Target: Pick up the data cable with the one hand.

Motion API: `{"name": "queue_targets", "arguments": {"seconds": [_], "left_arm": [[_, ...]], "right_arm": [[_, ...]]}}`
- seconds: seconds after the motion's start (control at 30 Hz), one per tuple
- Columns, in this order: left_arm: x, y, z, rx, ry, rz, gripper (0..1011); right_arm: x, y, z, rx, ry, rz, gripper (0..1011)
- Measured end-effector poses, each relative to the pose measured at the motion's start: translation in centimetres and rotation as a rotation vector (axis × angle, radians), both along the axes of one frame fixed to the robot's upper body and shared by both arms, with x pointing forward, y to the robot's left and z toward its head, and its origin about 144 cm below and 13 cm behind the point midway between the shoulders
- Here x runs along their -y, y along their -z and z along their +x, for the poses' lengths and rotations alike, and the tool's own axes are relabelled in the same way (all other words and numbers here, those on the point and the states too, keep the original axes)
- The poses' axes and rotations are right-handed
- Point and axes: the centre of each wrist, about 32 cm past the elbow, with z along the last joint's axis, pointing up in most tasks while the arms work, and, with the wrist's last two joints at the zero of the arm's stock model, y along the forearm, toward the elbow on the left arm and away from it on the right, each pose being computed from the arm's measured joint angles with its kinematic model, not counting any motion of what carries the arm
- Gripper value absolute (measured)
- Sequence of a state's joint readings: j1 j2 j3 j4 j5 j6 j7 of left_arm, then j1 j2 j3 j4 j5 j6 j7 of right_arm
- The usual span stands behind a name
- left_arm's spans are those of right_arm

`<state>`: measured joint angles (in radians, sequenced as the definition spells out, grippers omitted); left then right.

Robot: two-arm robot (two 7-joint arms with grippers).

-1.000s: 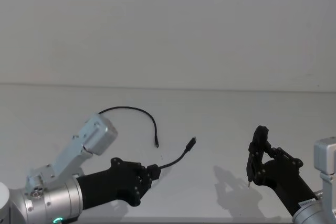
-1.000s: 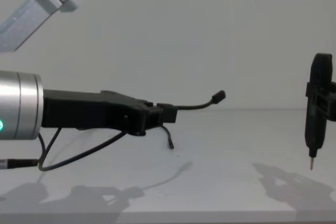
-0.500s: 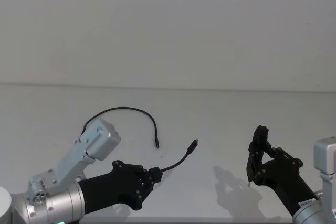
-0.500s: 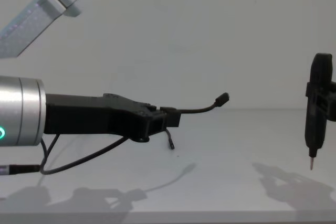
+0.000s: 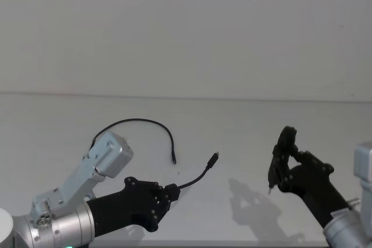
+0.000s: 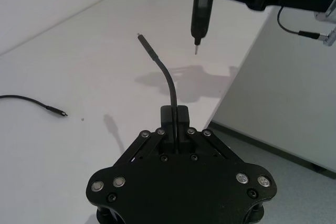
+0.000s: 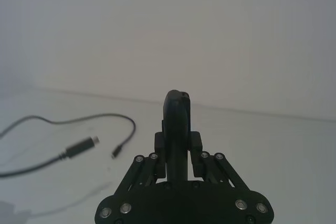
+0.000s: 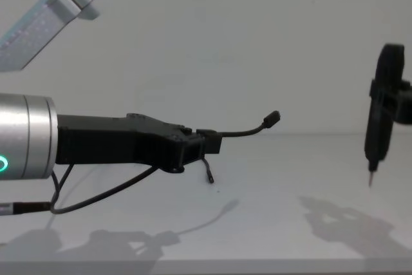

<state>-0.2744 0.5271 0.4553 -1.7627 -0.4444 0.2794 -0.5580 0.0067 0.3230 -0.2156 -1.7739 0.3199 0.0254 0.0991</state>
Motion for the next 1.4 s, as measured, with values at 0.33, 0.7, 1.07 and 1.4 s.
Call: {"name": "queue_targets", "arguments": {"seconds": [0.33,0.7,1.07,1.4], "left_arm": [[0.0,0.0,0.0,0.002,-0.002,-0.002,44],[0.1,0.0,-0.1,0.003,-0.003,-0.004,44],[0.1,0.0,-0.1,0.003,-0.004,-0.004,44],[0.1,0.0,-0.1,0.003,-0.004,-0.004,44]], "right_arm": [[-0.5,-2.1,1.7,0.068,-0.081,0.109,269],[-1.3,-3.5,3.4,0.12,-0.157,0.224,269],[-1.5,-3.6,4.2,0.121,-0.183,0.291,269],[-1.8,-3.2,4.6,0.096,-0.198,0.339,269]]}}
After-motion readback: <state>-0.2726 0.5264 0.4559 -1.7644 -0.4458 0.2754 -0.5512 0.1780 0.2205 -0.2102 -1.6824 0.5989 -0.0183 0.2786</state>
